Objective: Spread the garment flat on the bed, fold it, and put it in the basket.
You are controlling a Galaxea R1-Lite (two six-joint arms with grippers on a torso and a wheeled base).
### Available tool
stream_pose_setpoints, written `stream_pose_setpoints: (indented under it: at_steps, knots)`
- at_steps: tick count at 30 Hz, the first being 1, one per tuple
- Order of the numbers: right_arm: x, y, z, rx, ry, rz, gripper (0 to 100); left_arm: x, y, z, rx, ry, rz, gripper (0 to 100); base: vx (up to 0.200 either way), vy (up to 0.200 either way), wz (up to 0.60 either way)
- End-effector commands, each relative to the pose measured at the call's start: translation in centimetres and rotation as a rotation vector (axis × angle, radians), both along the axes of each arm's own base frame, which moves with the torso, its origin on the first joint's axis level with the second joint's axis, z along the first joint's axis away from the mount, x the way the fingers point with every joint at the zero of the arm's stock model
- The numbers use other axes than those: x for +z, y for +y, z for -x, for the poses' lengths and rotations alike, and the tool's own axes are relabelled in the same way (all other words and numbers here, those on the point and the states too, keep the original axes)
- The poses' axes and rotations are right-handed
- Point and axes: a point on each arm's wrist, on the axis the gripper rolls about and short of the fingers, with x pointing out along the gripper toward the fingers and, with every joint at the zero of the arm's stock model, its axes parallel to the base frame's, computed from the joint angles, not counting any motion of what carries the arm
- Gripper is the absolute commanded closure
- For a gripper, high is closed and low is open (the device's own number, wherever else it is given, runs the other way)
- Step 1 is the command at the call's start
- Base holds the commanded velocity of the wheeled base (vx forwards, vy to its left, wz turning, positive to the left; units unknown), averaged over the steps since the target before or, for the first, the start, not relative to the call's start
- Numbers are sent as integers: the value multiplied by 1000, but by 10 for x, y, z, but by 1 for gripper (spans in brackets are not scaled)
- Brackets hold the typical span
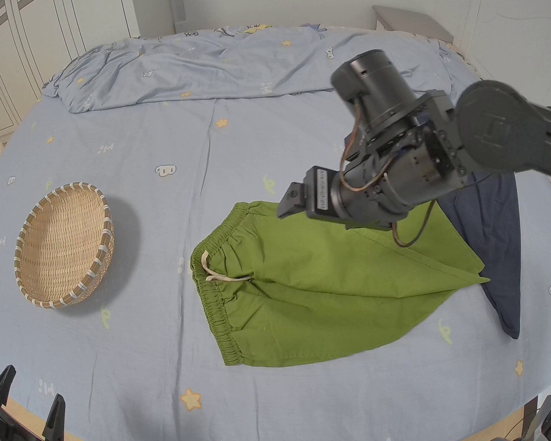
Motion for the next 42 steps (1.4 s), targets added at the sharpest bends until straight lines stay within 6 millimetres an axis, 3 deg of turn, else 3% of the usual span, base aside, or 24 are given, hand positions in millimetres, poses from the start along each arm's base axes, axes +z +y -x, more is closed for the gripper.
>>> stream_pose_setpoints:
  at_steps: [1,2,3,4,5,6,7,8,9,10,12,13,15,17,18,19,20,22,26,34,39,42]
  knots:
    - [27,-64,20,-51,-56,-97,0,-4,0,0,1,-5,-13,0,0,0,0]
    - [22,-69,20,-57,-63,-108,0,23,0,8,6,-145,13,0,0,0,0]
    - [18,-72,19,-63,-67,-113,0,76,0,29,-19,-373,81,0,0,0,0]
    - [12,-75,18,-65,-67,-105,0,142,4,60,-73,-593,222,0,0,0,0]
    - [11,-75,18,-66,-70,-106,0,156,5,66,-92,-617,264,0,0,0,0]
    - [4,-82,20,-69,-79,-97,0,207,10,56,-129,-519,366,100,0,0,0]
    - [4,-82,20,-69,-79,-97,0,207,10,56,-129,-519,366,100,0,0,0]
    - [-1,-90,20,-80,-88,-95,0,200,5,36,-118,-320,274,100,0,0,0]
    - [-2,-92,21,-83,-90,-97,0,195,3,31,-131,-267,237,100,0,0,0]
    - [-1,-102,25,-95,-109,-121,0,177,-3,12,-272,-77,135,100,0,0,0]
    - [0,-123,25,-127,-134,-160,0,160,-9,-15,-482,112,173,100,0,0,0]
    - [0,-123,25,-127,-134,-160,0,160,-9,-15,-482,112,173,100,0,0,0]
    - [6,-149,37,-150,-177,-230,0,141,-14,-48,-636,337,345,100,0,0,0]
    - [7,-164,43,-168,-194,-258,0,133,-17,-68,-682,450,426,100,0,0,0]
    - [7,-164,43,-168,-194,-258,0,133,-17,-68,-682,450,426,100,0,0,0]
    - [4,-182,52,-168,-203,-294,0,123,-25,-99,-729,559,489,100,0,0,0]
    - [4,-182,52,-168,-203,-294,0,123,-25,-99,-729,559,489,100,0,0,0]
    - [-2,-197,60,-147,-207,-337,0,101,-39,-148,-745,653,509,100,0,0,0]
    - [-11,-210,68,-139,-200,-333,0,66,-59,-192,-770,698,486,100,0,0,0]
    - [-15,-217,65,-141,-214,-284,0,19,-97,-230,-872,703,443,100,0,0,0]
    - [-19,-217,65,-139,-201,-280,0,-25,-104,-222,-855,861,430,100,0,0,0]
    - [-20,-216,65,-135,-199,-283,0,-30,-106,-227,-842,824,430,100,0,0,0]
